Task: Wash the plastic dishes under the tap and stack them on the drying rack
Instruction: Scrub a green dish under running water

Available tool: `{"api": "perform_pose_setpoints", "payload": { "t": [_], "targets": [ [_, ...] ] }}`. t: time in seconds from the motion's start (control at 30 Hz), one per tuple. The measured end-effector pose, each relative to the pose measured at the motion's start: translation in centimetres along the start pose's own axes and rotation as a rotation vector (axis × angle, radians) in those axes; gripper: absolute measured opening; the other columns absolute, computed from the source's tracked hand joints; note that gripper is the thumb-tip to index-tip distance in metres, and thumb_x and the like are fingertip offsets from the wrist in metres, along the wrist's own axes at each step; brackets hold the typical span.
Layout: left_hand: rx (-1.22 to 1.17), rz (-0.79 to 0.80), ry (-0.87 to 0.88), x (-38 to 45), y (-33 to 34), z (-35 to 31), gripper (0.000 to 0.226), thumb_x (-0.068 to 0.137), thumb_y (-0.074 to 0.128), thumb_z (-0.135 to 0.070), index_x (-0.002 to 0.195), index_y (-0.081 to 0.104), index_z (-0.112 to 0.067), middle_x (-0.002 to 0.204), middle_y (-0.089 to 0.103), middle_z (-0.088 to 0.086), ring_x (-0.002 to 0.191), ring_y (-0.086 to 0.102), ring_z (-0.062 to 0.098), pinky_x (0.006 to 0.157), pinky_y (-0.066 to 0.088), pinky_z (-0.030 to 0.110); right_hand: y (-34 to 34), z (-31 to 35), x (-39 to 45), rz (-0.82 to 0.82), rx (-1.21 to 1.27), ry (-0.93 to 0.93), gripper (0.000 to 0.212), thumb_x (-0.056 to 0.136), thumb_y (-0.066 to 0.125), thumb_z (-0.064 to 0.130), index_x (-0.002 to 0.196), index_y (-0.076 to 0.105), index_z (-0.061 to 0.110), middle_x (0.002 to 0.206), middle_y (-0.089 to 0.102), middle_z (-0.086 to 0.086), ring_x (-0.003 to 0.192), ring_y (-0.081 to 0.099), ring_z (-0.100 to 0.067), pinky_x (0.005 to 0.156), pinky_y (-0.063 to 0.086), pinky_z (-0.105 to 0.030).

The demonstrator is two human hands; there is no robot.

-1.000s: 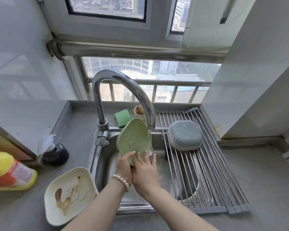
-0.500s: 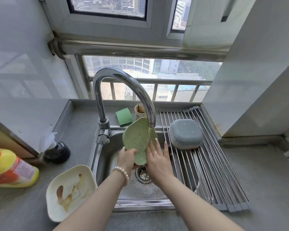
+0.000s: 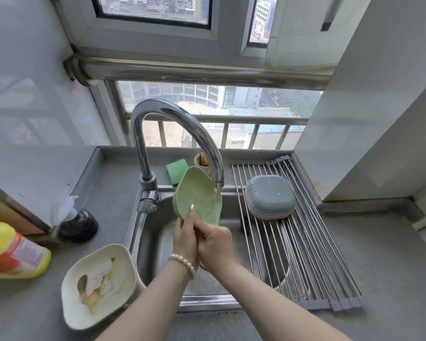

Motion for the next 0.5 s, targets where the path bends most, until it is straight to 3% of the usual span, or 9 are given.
{"api": "perform_pose_setpoints", "payload": {
  "t": [0.07, 0.17, 0.23, 0.3, 0.37, 0.4, 0.5],
  "targets": [
    [0.015, -0.063, 0.006, 0.8, -0.5, -0.6, 0.023, 0.096, 0.051, -0.021, 0.113, 0.058, -0.007, 0.104, 0.066, 0.013, 0.091, 0.064, 0.027, 0.083, 0.052, 0.039, 0.1, -0.6, -0.9, 0.104, 0.052, -0.049, 0.027, 0.080, 0.055, 0.011, 0.096, 0.074, 0.022, 0.082, 0.074, 0.002, 0.071, 0.068, -0.018, 0.063, 0.054, -0.028],
    [0.055, -0.123, -0.042, 1.1, -1.2, -0.2, 0.028, 0.099, 0.046, -0.020, 0.122, 0.054, -0.006, 0.113, 0.063, 0.017, 0.101, 0.062, 0.034, 0.090, 0.050, 0.044, -0.1, -0.9, -1.5, 0.188, -0.363, -0.273, 0.027, 0.083, 0.048, 0.030, 0.089, 0.073, 0.022, 0.091, 0.073, 0.009, 0.093, 0.067, -0.016, 0.087, 0.055, -0.039],
    [0.057, -0.152, -0.041, 1.1, -1.4, 0.1, 0.027, 0.100, 0.044, -0.018, 0.121, 0.053, -0.003, 0.116, 0.062, 0.018, 0.098, 0.062, 0.033, 0.089, 0.050, 0.042, 0.9, -1.2, -1.3, 0.264, -0.534, -0.177, 0.039, 0.085, 0.039, 0.038, 0.095, 0.073, 0.021, 0.103, 0.072, 0.007, 0.112, 0.061, -0.022, 0.103, 0.043, -0.048],
    [0.038, -0.173, -0.035, 1.1, -1.4, 0.2, 0.025, 0.100, 0.043, -0.015, 0.118, 0.054, -0.002, 0.115, 0.061, 0.020, 0.087, 0.062, 0.030, 0.080, 0.052, 0.039, 2.3, -1.4, -2.0, 0.357, -0.391, -0.037, 0.047, 0.084, 0.031, 0.032, 0.109, 0.066, 0.014, 0.117, 0.066, -0.002, 0.121, 0.052, -0.027, 0.114, 0.028, -0.044],
    [0.048, -0.167, -0.048, 1.3, -1.3, 0.4, 0.024, 0.097, 0.046, -0.011, 0.118, 0.055, 0.000, 0.113, 0.062, 0.021, 0.087, 0.061, 0.032, 0.078, 0.052, 0.039, 2.5, -1.8, -2.3, 0.396, -0.165, 0.055, 0.047, 0.079, 0.033, 0.023, 0.115, 0.062, 0.013, 0.118, 0.064, -0.005, 0.116, 0.053, -0.025, 0.115, 0.024, -0.039],
    [0.079, -0.163, -0.055, 1.5, -1.4, 0.4, 0.023, 0.095, 0.049, -0.006, 0.117, 0.056, -0.002, 0.110, 0.062, 0.021, 0.089, 0.062, 0.034, 0.075, 0.054, 0.039, 1.9, -1.9, -2.2, 0.375, -0.163, 0.009, 0.047, 0.078, 0.036, 0.021, 0.115, 0.064, 0.014, 0.117, 0.066, -0.002, 0.115, 0.056, -0.023, 0.116, 0.025, -0.040],
    [0.213, -0.164, -0.087, 1.8, -1.9, 0.1, 0.032, 0.086, 0.049, 0.012, 0.112, 0.058, -0.003, 0.100, 0.064, 0.020, 0.085, 0.062, 0.035, 0.055, 0.057, 0.035, 0.5, -2.9, -1.6, 0.279, -0.528, -0.269, 0.039, 0.068, 0.068, 0.017, 0.107, 0.071, 0.020, 0.110, 0.071, 0.006, 0.115, 0.061, -0.023, 0.106, 0.030, -0.056]
  ]
}}
Point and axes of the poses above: each hand's wrist, its own x-axis towards the middle knuckle, its own y-axis out of the palm, z = x × y, the point moved 9 cm from there along x, towards the middle knuckle
